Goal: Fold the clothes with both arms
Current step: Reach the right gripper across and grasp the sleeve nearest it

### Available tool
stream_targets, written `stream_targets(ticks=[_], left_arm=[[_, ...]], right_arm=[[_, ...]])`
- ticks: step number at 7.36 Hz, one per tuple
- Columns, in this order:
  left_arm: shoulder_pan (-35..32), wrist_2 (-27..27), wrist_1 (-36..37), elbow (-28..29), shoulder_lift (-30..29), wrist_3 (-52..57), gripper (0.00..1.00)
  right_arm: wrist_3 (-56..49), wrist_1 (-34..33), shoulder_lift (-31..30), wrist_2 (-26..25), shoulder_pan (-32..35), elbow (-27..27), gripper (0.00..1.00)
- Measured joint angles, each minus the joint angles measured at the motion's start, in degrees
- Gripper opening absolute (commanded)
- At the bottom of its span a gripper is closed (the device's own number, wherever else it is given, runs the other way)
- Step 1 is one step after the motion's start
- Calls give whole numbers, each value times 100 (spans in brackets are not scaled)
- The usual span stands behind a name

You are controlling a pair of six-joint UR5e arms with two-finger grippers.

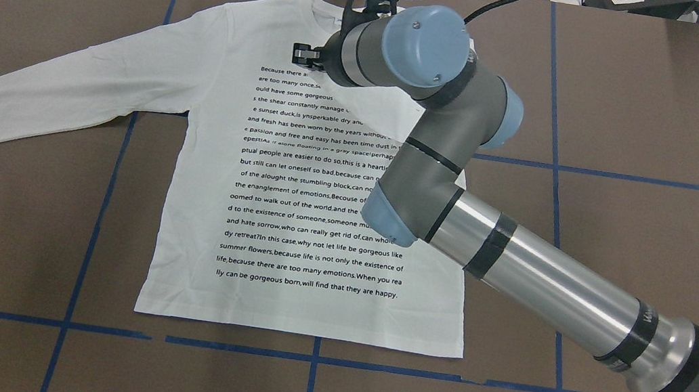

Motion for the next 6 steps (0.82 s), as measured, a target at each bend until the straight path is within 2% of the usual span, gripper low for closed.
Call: stream_targets(ticks=[2,6], left_arm=[[0,0,1,12,2,0,100],[2,0,1,19,7,0,100]], right_arm=[[0,-5,273,-554,-424,-233,0],[0,-6,616,-910,-759,-611,0]])
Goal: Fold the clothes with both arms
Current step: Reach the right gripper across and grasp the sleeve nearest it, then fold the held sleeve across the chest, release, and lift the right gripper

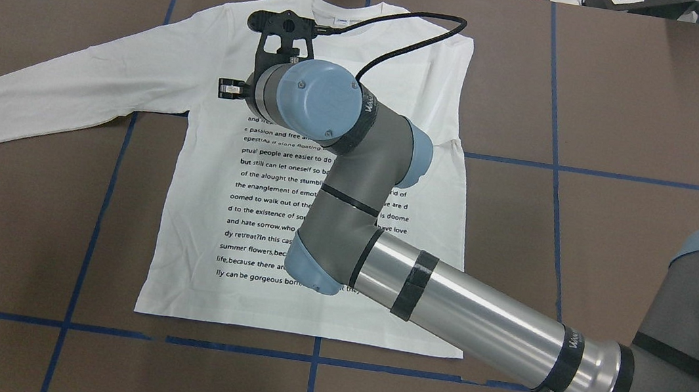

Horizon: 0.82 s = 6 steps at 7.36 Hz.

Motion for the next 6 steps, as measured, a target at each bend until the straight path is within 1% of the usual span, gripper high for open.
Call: stream_targets(ticks=[2,3,4,6], left_arm=[[4,0,0,3,1,0,100],[3,0,0,6,0,0,100],[4,0,0,14,0,0,100],[6,0,0,41,0,0,100]], right_arm=[[0,3,35,-68,-132,13,0],[2,5,57,-74,-187,19,61],[18,4,72,-76,-239,21,100],[131,-50,81,-118,-323,29,100]])
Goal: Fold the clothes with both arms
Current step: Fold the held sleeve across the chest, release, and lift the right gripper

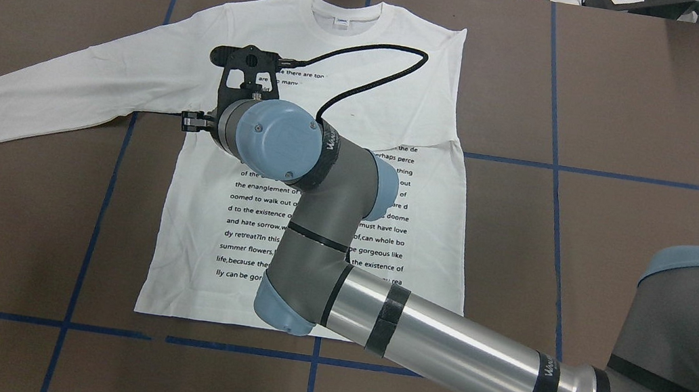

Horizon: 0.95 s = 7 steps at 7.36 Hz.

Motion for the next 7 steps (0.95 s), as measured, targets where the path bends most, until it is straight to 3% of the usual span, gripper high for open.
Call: stream_targets(ticks=[2,4,7], left_arm=[[0,-47,-2,59,-2,-6,100],[10,-497,-100,257,-12,-35,100],[217,-706,-368,374,-84,-220,100]], right_arm=[[73,-573,45,-16,4,59,100],[59,-1954,113,248,297,281,100],[-62,-2554,-493,1952,1495,540,100]])
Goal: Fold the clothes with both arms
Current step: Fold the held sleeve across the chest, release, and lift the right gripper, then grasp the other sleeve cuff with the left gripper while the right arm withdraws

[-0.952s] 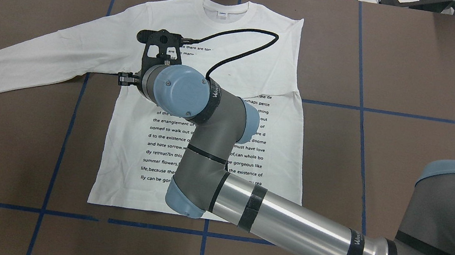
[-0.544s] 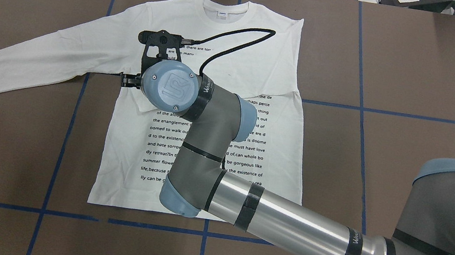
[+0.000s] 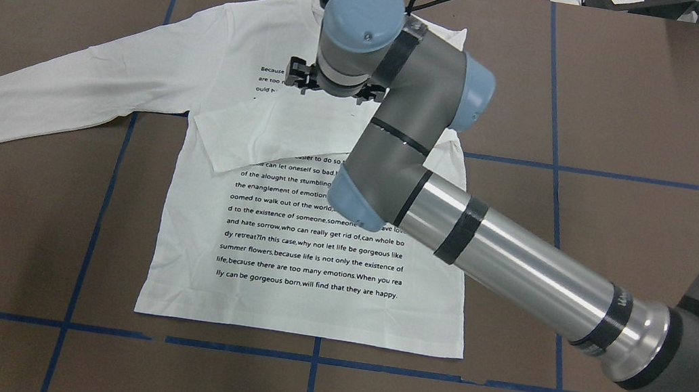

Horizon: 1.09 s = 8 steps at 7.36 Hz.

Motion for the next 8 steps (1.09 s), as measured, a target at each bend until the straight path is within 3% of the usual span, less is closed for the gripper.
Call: stream_targets(ticks=[2,5,7,8], left_arm=[[319,169,-299,60,12,-700,100],[1001,1342,-1481,452,124,-2531,100],[1453,1530,-2693,1173,147,-3471,81],[1676,1555,-3119,1350,172,-4049,79]], right_arm=[[-1055,-131,-873,927,885,324,100],[-3297,-214,-2362,1995,2304,867,99],[-3850,-211,-3161,2262,2806,1201,100],[-3912,-208,-3441,2282,2903,1396,100]])
